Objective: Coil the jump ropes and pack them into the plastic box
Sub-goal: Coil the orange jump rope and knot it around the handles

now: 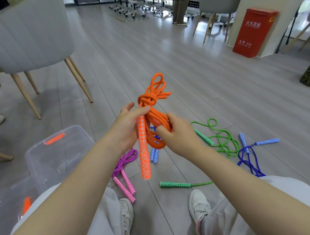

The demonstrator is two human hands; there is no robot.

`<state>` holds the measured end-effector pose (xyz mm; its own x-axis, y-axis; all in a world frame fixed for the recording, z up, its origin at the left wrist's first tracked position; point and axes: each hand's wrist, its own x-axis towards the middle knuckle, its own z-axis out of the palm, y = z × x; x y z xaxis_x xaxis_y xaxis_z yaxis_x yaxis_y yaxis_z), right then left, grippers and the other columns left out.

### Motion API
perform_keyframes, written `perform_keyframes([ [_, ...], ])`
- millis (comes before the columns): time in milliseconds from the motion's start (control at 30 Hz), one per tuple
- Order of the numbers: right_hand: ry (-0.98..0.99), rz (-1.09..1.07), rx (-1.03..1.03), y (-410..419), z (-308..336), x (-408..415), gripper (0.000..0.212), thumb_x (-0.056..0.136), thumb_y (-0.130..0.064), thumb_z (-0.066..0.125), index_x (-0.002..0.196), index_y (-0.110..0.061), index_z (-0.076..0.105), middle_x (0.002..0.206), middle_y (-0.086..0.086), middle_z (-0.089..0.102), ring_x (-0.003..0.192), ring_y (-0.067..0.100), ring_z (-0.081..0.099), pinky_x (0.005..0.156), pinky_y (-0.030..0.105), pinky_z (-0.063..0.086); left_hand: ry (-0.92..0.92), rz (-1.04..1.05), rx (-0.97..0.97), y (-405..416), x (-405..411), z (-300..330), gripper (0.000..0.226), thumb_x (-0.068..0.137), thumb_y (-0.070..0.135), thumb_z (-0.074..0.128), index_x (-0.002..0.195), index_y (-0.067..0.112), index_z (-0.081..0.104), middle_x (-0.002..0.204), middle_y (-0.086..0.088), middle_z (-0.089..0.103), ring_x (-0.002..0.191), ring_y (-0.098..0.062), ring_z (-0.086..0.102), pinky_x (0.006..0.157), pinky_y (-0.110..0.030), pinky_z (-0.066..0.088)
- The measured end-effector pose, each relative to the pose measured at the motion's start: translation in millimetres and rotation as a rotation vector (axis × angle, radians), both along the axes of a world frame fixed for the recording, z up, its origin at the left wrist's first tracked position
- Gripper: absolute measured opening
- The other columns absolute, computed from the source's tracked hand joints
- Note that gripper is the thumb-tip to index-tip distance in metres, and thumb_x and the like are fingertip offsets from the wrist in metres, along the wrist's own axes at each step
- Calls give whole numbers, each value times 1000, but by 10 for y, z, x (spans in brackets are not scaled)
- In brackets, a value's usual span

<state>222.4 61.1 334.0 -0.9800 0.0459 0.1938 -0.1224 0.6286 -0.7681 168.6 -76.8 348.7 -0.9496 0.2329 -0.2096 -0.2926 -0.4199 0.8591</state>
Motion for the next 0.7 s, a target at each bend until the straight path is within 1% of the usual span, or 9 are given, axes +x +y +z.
perform_keyframes([
  [67,-4,47,93,57,27,2,25,88,-26,54,69,-22,39,61,-6,47,53,8,42,51,28,30,-53,-182,-54,-87,36,63,19,97,12,49,111,8,61,89,-7,67,65,-11,68,60,-23,55],
  [167,-12,69,139,74,33,17,20,88,-30,50,74,-19,41,63,-5,50,55,11,44,52,30,34,-60,-281,-79,-159,28,47,32,102,24,40,108,11,68,100,-2,74,77,-13,72,64,-26,58],
  [267,24,10,52,39,34,4,18,83,-32,45,71,-18,41,60,-5,49,53,12,43,52,32,37,-36,-233,-31,-170,9,74,33,102,25,40,104,11,69,94,-2,75,75,-13,72,63,-29,59],
  [333,0,-48,9,25,31,-45,19,89,-26,46,72,-16,44,61,-3,49,53,13,43,53,31,37,-11,-151,13,-149,-35,70,31,102,25,41,107,9,67,98,-4,72,75,-14,71,66,-30,59],
  [400,-50,-93,-22,36,20,-102,24,94,-22,45,70,-19,44,61,-5,48,53,10,42,50,27,35,5,-26,26,-115,-58,45,28,101,24,45,110,5,63,93,-8,68,74,-16,68,68,-32,60],
  [467,-91,-138,-47,61,4,-157,29,96,-20,44,66,-20,43,60,-6,47,53,9,41,48,22,31,76,56,-26,-60,-39,17,24,100,21,46,109,4,60,87,-8,69,72,-18,67,68,-36,59],
  [533,-133,-186,-64,87,-17,-201,30,95,-17,45,65,-18,42,61,-3,46,56,13,40,49,24,30,152,95,-91,-5,5,-10,19,101,20,45,106,5,57,85,-7,72,69,-17,67,66,-37,59],
  [667,-192,-225,-72,109,-13,-234,27,95,-15,44,67,-14,41,71,7,46,60,18,38,52,29,31,225,180,-168,54,31,-54,21,101,23,46,112,7,55,96,-8,72,80,-19,68,82,-43,56],
  [700,-204,-226,-76,116,-4,-235,27,95,-15,44,68,-14,41,72,8,47,61,18,39,52,29,31,243,196,-180,66,33,-64,20,101,23,46,111,8,55,98,-8,72,82,-19,68,81,-42,56],
])
